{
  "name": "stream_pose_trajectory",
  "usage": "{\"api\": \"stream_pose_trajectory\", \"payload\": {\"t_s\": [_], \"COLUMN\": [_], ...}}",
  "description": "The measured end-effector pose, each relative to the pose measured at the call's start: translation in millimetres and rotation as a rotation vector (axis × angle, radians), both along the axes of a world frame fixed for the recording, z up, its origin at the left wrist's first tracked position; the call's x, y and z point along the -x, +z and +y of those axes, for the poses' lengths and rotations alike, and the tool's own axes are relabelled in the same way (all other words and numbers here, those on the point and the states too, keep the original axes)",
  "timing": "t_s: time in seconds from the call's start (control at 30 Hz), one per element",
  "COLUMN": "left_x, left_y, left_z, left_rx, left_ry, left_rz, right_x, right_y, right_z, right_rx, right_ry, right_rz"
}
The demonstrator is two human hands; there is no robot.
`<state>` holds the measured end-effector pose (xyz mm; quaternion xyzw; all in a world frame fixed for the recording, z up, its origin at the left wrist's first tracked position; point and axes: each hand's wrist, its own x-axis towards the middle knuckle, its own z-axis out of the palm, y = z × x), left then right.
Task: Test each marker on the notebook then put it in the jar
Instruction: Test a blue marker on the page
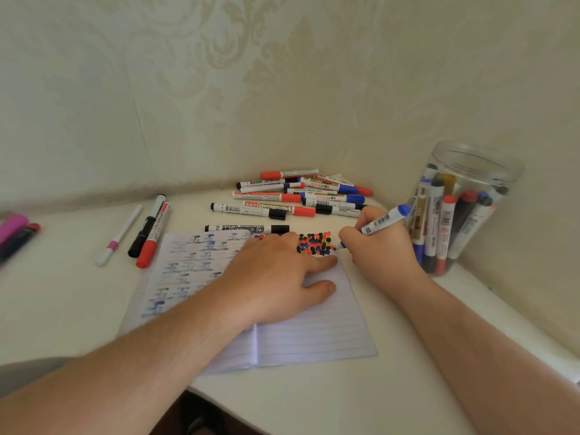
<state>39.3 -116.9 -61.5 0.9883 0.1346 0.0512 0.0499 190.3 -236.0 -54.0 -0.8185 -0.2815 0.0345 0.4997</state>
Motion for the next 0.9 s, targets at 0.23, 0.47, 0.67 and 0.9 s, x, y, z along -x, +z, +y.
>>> {"api": "stream_pose_trajectory", "payload": {"t_s": [0.23, 0.47, 0.67, 0.9], "left_x": [4.8, 11.8, 13.1, 14.7], "left_y": [0.2, -1.5, -1.5, 2.2], "left_z": [2.8, 21.2, 19.7, 15.4], "left_rx": [0.12, 0.63, 0.602, 0.597], "left_ry": [-0.042, 0.058, 0.049, 0.016], "left_rz": [-0.119, -0.335, -0.329, -0.305], "right_x": [3.4, 15.3, 16.5, 20.5], "right_y": [1.0, 12.0, 8.1, 4.0], "right_z": [-2.3, -9.4, -9.3, -5.0], "right_rx": [-0.144, -0.407, -0.354, -0.237], "right_ry": [0.045, 0.361, 0.409, 0.501], "right_rz": [-0.087, 0.239, 0.248, 0.206]}}
